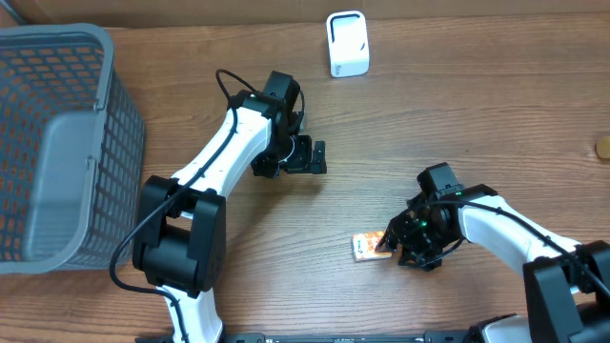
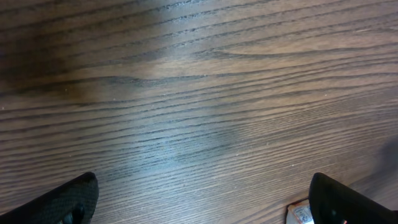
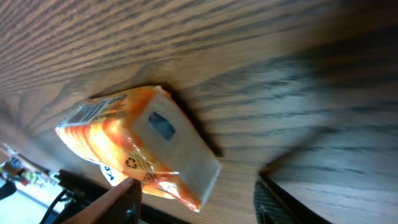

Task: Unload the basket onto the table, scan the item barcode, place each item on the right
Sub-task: 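Grasp the orange box with the right gripper and lift it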

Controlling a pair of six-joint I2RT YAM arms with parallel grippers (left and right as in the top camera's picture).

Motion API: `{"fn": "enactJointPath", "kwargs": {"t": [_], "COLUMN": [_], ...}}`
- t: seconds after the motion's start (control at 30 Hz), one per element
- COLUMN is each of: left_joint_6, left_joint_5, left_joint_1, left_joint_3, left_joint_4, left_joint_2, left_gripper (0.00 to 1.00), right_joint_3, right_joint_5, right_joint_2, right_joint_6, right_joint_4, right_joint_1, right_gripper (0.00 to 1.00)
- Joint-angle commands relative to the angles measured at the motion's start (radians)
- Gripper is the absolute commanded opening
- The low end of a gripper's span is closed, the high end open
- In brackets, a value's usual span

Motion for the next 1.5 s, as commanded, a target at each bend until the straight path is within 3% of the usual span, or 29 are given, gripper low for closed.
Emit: {"fn": "enactJointPath", "kwargs": {"t": [0.0, 0.2, 0.43, 0.5, 0.6, 0.97, 1.17, 1.27, 1.47], "left_joint_6": [-0.009, -0.009, -0.009, -0.01, -0.01, -0.01, -0.008, -0.01, -0.01], "left_joint_5": [0.015, 0.015, 0.016, 0.016, 0.016, 0.063, 0.182, 0.187, 0.176], "left_joint_1": [-0.003, -0.003, -0.003, -0.003, -0.003, -0.005, -0.027, -0.046, -0.051], "left_joint_3": [-0.005, -0.005, -0.005, -0.005, -0.005, -0.005, -0.005, -0.005, -0.005], "left_joint_4": [0.007, 0.007, 0.006, 0.006, 0.006, -0.002, 0.025, 0.044, 0.055], "left_joint_2": [-0.004, -0.004, -0.004, -0.004, -0.004, -0.004, -0.004, -0.004, -0.004], "left_gripper": [1.0, 1.0, 1.0, 1.0, 1.0, 1.0, 1.0, 1.0, 1.0], "right_joint_3": [0.002, 0.029, 0.047, 0.047, 0.047, 0.199, 0.341, 0.355, 0.355], "right_joint_5": [-0.018, -0.014, -0.004, 0.005, 0.01, 0.026, 0.027, 0.028, 0.088], "right_joint_2": [0.048, 0.048, 0.048, 0.048, 0.048, 0.048, 0.048, 0.049, 0.058], "right_joint_6": [-0.081, -0.094, -0.12, -0.12, -0.12, -0.118, -0.073, -0.019, 0.028], "right_joint_4": [0.029, 0.041, 0.063, 0.065, 0.068, 0.064, 0.204, 0.299, 0.315], "right_joint_1": [0.003, 0.003, 0.001, 0.001, 0.001, -0.027, -0.03, -0.024, -0.024], "right_gripper": [0.56, 0.43, 0.41, 0.31, 0.04, 0.04, 0.04, 0.04, 0.04]}}
